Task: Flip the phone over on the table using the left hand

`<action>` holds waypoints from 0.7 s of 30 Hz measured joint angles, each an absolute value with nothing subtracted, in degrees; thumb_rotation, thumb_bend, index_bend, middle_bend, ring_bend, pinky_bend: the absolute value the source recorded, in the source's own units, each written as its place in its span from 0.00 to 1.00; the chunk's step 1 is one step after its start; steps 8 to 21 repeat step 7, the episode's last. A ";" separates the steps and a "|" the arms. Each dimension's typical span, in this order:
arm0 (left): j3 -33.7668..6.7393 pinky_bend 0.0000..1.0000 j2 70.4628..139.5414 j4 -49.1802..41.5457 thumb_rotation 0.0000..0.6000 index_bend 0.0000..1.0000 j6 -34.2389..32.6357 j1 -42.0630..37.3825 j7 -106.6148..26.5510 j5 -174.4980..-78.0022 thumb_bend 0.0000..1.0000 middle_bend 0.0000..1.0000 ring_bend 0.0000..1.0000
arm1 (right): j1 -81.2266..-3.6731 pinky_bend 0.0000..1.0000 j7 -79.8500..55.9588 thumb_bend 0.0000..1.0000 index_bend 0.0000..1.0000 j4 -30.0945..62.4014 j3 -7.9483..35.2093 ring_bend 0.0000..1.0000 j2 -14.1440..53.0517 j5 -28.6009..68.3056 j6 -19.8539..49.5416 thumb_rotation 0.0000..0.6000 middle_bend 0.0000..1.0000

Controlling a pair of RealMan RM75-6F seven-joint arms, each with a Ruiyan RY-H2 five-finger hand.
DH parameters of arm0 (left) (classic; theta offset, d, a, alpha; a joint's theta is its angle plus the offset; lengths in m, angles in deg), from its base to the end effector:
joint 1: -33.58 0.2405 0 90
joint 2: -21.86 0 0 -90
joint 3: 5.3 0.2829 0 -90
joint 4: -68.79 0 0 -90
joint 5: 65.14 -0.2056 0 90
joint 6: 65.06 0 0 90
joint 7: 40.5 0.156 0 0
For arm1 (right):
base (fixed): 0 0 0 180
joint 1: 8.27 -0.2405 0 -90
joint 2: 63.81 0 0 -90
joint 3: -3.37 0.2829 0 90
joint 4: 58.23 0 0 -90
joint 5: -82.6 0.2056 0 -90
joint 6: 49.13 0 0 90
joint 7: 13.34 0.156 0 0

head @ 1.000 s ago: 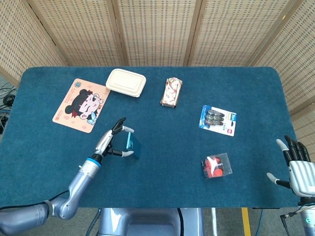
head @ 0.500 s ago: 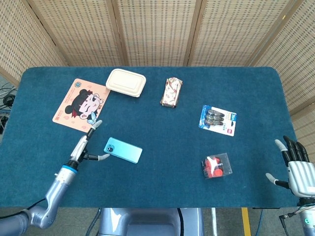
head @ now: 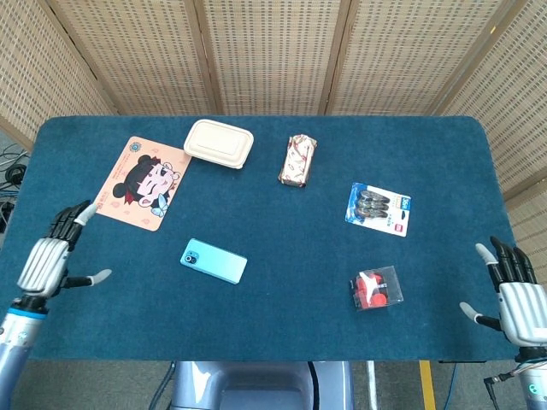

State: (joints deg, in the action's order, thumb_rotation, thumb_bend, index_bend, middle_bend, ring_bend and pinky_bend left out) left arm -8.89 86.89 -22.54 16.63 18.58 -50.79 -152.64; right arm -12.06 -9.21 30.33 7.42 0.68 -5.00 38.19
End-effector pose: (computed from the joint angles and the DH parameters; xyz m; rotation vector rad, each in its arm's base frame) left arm -0.2944 0.2530 0.1628 -1.4801 -0.9589 -1.1519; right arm -0.3406 -0.1933 0.1859 1.3567 -0.8672 0.9566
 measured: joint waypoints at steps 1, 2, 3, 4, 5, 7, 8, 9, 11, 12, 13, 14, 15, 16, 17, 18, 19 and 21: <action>-8.75 0.00 85.23 -24.02 1.00 0.00 18.04 19.65 -48.48 -152.53 0.00 0.00 0.00 | -12.01 0.00 -9.22 0.00 0.08 30.38 7.48 0.00 0.63 -4.99 38.33 1.00 0.00; -8.52 0.00 83.27 -25.78 1.00 0.00 19.95 21.24 -45.69 -152.21 0.00 0.00 0.00 | -11.96 0.00 -9.22 0.00 0.08 30.45 7.53 0.00 0.56 -4.98 38.51 1.00 0.00; -8.33 0.00 82.18 -26.96 1.00 0.00 21.28 22.47 -43.80 -151.88 0.00 0.00 0.00 | -11.89 0.00 -9.20 0.00 0.08 30.58 7.61 0.00 0.44 -4.98 38.71 1.00 0.00; -8.14 0.00 81.41 -28.00 1.00 0.00 22.36 23.64 -42.10 -151.52 0.00 0.00 0.00 | -11.84 0.00 -9.17 0.00 0.08 30.66 7.67 0.00 0.36 -4.97 38.83 1.00 0.00; -7.89 0.00 80.76 -29.12 1.00 0.00 23.50 24.94 -40.18 -151.10 0.00 0.00 0.00 | -11.80 0.00 -9.15 0.00 0.08 30.73 7.70 0.00 0.29 -4.96 38.91 1.00 0.00; -7.58 0.00 80.28 -30.04 1.00 0.00 24.58 26.19 -38.52 -150.70 0.00 0.00 0.00 | -11.74 0.00 -9.14 0.00 0.08 30.82 7.72 0.00 0.20 -4.98 39.02 1.00 0.00; -7.58 0.00 80.28 -30.04 1.00 0.00 24.58 26.19 -38.52 -150.70 0.00 0.00 0.00 | -11.74 0.00 -9.14 0.00 0.08 30.82 7.72 0.00 0.20 -4.98 39.02 1.00 0.00; -7.58 0.00 80.28 -30.04 1.00 0.00 24.58 26.19 -38.52 -150.70 0.00 0.00 0.00 | -11.74 0.00 -9.14 0.00 0.08 30.82 7.72 0.00 0.20 -4.98 39.02 1.00 0.00; -7.58 0.00 80.28 -30.04 1.00 0.00 24.58 26.19 -38.52 -150.70 0.00 0.00 0.00 | -11.74 0.00 -9.14 0.00 0.08 30.82 7.72 0.00 0.20 -4.98 39.02 1.00 0.00; -7.58 0.00 80.28 -30.04 1.00 0.00 24.58 26.19 -38.52 -150.70 0.00 0.00 0.00 | -11.74 0.00 -9.14 0.00 0.08 30.82 7.72 0.00 0.20 -4.98 39.02 1.00 0.00; -7.58 0.00 80.28 -30.04 1.00 0.00 24.58 26.19 -38.52 -150.70 0.00 0.00 0.00 | -11.74 0.00 -9.14 0.00 0.08 30.82 7.72 0.00 0.20 -4.98 39.02 1.00 0.00; -7.58 0.00 80.28 -30.04 1.00 0.00 24.58 26.19 -38.52 -150.70 0.00 0.00 0.00 | -11.74 0.00 -9.14 0.00 0.08 30.82 7.72 0.00 0.20 -4.98 39.02 1.00 0.00; -7.58 0.00 80.28 -30.04 1.00 0.00 24.58 26.19 -38.52 -150.70 0.00 0.00 0.00 | -11.74 0.00 -9.14 0.00 0.08 30.82 7.72 0.00 0.20 -4.98 39.02 1.00 0.00; -7.58 0.00 80.28 -30.04 1.00 0.00 24.58 26.19 -38.52 -150.70 0.00 0.00 0.00 | -11.74 0.00 -9.14 0.00 0.08 30.82 7.72 0.00 0.20 -4.98 39.02 1.00 0.00; -7.58 0.00 80.28 -30.04 1.00 0.00 24.58 26.19 -38.52 -150.70 0.00 0.00 0.00 | -11.74 0.00 -9.14 0.00 0.08 30.82 7.72 0.00 0.20 -4.98 39.02 1.00 0.00; -7.58 0.00 80.28 -30.04 1.00 0.00 24.58 26.19 -38.52 -150.70 0.00 0.00 0.00 | -11.74 0.00 -9.14 0.00 0.08 30.82 7.72 0.00 0.20 -4.98 39.02 1.00 0.00; -7.58 0.00 80.28 -30.04 1.00 0.00 24.58 26.19 -38.52 -150.70 0.00 0.00 0.00 | -11.74 0.00 -9.14 0.00 0.08 30.82 7.72 0.00 0.20 -4.98 39.02 1.00 0.00; -7.58 0.00 80.28 -30.04 1.00 0.00 24.58 26.19 -38.52 -150.70 0.00 0.00 0.00 | -11.74 0.00 -9.14 0.00 0.08 30.82 7.72 0.00 0.20 -4.98 39.02 1.00 0.00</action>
